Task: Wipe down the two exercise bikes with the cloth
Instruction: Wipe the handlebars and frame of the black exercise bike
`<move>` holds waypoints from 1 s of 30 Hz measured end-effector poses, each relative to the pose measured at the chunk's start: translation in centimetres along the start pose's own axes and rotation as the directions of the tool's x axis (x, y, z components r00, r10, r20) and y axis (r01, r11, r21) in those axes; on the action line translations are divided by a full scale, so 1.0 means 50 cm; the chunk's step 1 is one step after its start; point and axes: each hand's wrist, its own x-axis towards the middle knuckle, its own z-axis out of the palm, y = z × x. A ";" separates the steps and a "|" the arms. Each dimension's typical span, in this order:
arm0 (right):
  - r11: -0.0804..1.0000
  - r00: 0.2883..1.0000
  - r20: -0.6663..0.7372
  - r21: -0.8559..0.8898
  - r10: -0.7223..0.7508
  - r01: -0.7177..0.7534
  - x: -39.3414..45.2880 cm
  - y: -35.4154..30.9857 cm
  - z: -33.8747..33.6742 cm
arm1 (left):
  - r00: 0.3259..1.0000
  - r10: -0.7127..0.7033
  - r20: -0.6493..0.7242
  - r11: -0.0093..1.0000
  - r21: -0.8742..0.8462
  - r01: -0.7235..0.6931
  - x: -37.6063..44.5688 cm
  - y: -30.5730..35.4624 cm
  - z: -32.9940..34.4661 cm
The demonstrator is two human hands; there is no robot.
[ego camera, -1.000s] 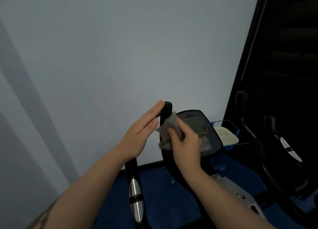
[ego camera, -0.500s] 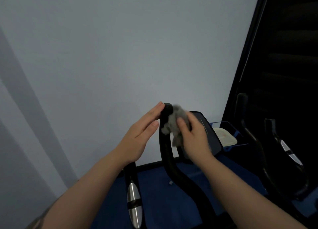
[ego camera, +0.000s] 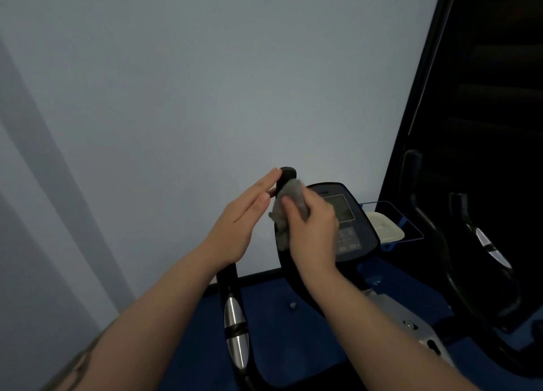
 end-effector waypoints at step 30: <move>0.953 0.857 0.496 -0.303 0.141 0.019 -0.010 0.010 -0.136 | 0.964 0.193 -0.186 0.876 0.475 -0.084 -0.080 -0.033 0.021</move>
